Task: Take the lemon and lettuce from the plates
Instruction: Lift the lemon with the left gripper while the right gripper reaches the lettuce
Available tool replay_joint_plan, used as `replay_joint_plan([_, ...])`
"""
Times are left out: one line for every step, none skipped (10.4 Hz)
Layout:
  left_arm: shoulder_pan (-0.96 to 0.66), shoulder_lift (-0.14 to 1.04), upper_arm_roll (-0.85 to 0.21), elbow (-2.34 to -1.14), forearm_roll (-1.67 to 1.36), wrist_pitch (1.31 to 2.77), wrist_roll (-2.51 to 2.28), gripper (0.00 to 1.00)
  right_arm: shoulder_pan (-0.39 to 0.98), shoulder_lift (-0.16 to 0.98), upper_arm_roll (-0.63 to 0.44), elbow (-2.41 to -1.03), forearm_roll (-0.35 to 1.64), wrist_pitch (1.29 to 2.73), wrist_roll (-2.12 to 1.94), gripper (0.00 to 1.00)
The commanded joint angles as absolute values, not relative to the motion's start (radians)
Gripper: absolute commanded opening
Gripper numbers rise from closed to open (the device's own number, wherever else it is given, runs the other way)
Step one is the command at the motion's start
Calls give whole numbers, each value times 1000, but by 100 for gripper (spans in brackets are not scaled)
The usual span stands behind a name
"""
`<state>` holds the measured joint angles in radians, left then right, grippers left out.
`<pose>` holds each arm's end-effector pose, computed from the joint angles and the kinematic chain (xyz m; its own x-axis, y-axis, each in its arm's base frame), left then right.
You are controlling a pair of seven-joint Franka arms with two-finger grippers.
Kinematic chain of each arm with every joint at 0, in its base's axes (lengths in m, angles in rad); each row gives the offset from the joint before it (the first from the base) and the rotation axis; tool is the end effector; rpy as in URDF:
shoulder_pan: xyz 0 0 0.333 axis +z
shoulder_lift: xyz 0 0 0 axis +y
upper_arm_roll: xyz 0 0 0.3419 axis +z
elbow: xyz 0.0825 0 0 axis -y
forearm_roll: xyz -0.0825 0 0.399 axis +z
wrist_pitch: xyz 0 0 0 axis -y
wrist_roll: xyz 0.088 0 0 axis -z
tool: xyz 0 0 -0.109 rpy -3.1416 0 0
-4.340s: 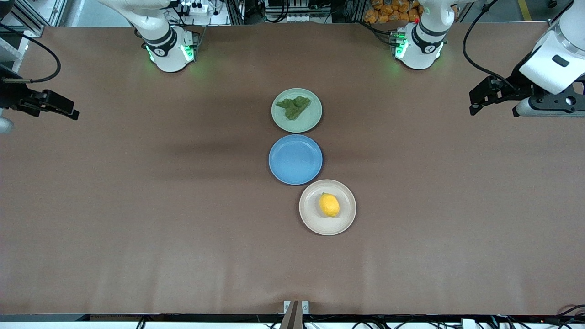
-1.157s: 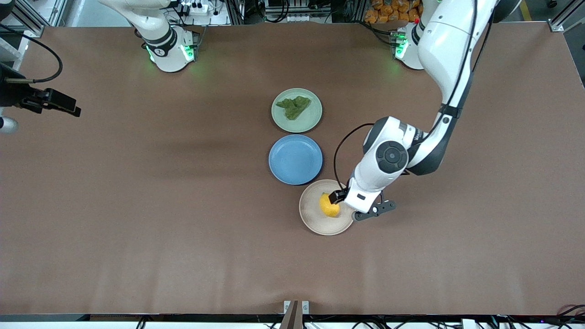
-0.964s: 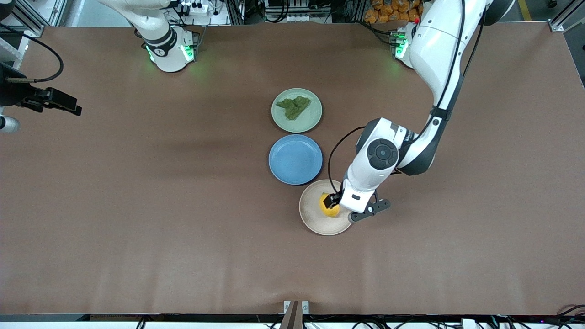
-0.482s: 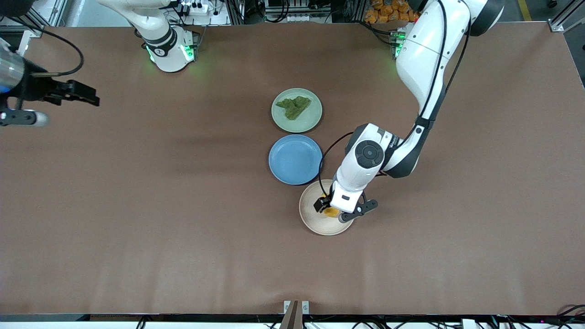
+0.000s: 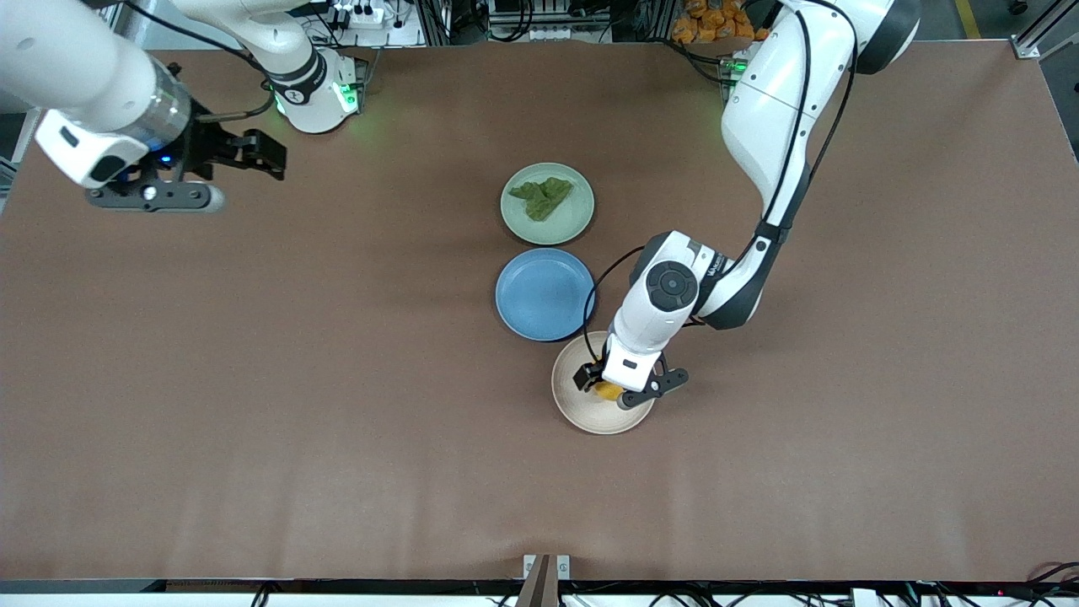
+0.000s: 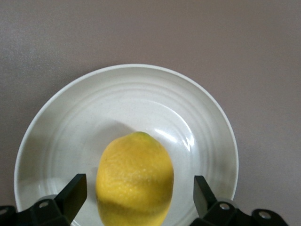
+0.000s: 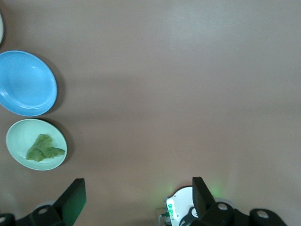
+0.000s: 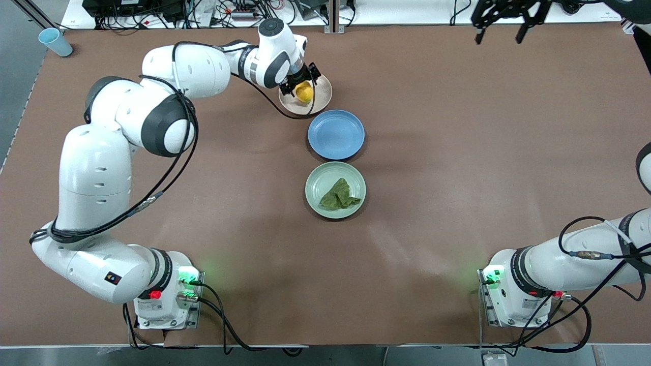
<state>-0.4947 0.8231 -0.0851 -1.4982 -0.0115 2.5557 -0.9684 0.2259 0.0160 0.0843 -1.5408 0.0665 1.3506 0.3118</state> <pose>0.6480 -0.4086 0.2092 0.9020 0.4254 0.0737 0.3994 -0.8870 0.2320 0.5209 0.1753 0.6372 0.9766 0.0064 -0.2151 0.0061 -1.0000 -0.0019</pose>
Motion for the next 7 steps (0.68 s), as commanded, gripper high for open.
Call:
replay_joint_plan([-506,839,-71,-1477,3,2603,-1002,75,250,18,77,-1551,92,1385,328,100])
replay_joint_plan([-500,838,-72,-1479,3,2603,-994,21,267,20,77,-1552,94,1397,362,100])
replay_joint_plan([-499,836,-72,-1479,2,2603,-999,0,296,32,77,-1551,97,1413,415,100])
replay_joint_plan([-499,835,-72,-1479,2,2603,-997,0,325,38,77,-1551,98,1433,475,100])
replay_joint_plan([-499,831,-72,-1479,3,2603,-997,0,356,49,77,-1551,98,1457,523,100])
replay_joint_plan([-492,821,-72,-1483,6,2603,-996,0,380,58,77,-1552,98,1479,566,100])
replay_joint_plan([-485,809,-72,-1483,5,2599,-994,0,402,70,77,-1552,98,1497,599,100])
